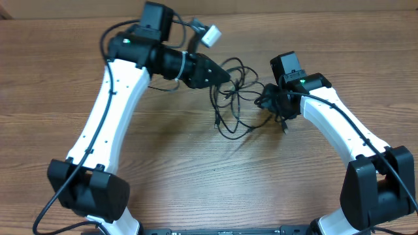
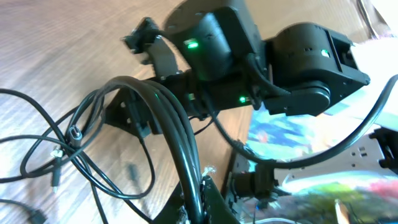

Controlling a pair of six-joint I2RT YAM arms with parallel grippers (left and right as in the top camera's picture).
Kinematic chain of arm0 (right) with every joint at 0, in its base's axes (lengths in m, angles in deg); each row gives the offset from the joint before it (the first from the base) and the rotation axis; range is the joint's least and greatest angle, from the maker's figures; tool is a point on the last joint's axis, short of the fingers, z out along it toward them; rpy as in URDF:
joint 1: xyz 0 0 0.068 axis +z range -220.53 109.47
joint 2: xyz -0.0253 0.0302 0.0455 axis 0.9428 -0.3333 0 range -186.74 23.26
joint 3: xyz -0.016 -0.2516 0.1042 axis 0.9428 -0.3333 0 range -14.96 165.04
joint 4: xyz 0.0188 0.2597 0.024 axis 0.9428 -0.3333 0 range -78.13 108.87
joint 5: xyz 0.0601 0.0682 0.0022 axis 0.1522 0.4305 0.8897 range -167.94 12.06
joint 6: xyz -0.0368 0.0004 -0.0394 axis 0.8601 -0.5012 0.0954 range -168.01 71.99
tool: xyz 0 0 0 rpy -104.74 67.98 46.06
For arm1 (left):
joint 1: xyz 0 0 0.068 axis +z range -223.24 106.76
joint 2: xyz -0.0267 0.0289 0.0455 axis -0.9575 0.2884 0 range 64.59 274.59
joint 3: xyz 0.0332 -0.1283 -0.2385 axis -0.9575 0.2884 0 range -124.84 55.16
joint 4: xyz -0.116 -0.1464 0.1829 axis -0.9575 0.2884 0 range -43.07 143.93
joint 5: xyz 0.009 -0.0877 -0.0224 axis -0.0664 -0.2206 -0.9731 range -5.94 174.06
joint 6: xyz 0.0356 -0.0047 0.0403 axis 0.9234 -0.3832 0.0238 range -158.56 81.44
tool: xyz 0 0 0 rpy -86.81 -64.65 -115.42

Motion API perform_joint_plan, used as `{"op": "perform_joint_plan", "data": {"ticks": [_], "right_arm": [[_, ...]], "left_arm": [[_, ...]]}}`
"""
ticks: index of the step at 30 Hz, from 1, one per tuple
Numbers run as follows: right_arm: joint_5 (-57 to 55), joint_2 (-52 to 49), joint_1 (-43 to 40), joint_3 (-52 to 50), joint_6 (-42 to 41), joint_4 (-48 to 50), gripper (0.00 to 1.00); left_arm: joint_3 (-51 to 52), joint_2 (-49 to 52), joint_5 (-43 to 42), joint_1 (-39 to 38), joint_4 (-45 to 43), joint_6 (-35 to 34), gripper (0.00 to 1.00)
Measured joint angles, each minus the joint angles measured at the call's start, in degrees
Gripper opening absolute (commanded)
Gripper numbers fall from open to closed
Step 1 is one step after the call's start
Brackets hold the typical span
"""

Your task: Untangle cables

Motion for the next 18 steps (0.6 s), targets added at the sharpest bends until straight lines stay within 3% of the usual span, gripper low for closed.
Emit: {"op": "perform_joint_plan", "data": {"ticks": [4,7,9,11,13,15,18], "right_arm": [[24.1,0.0,-0.1,0.0,12.0,8.5,0.79],[37.6,0.0,0.2,0.0,16.1,11.6,0.79],[40.9,0.0,0.7,0.0,17.1,12.8,0.79],[41.6,0.0,1.4,0.0,17.4,13.7,0.76],[39.7,0.0,2.0,0.0,17.1,13.6,0.62],[33.1,0.0,2.5,0.0,13.6,12.3,0.56],[20.9,0.0,2.9,0.2,5.5,6.0,0.56]], "left_arm": [[0.0,-1.1,0.7,0.6,0.7,0.0,0.04],[0.0,-1.1,0.6,-0.6,0.6,0.0,0.04],[0.0,-1.1,0.4,-2.0,0.2,0.0,0.04],[0.0,-1.1,-0.1,-3.5,-0.2,0.0,0.04],[0.0,-1.1,-1.7,-4.7,-0.9,0.0,0.04],[0.0,-1.1,-3.9,-5.1,-1.8,0.0,0.04],[0.0,-1.1,-5.4,-4.3,-2.2,0.1,0.04]]}}
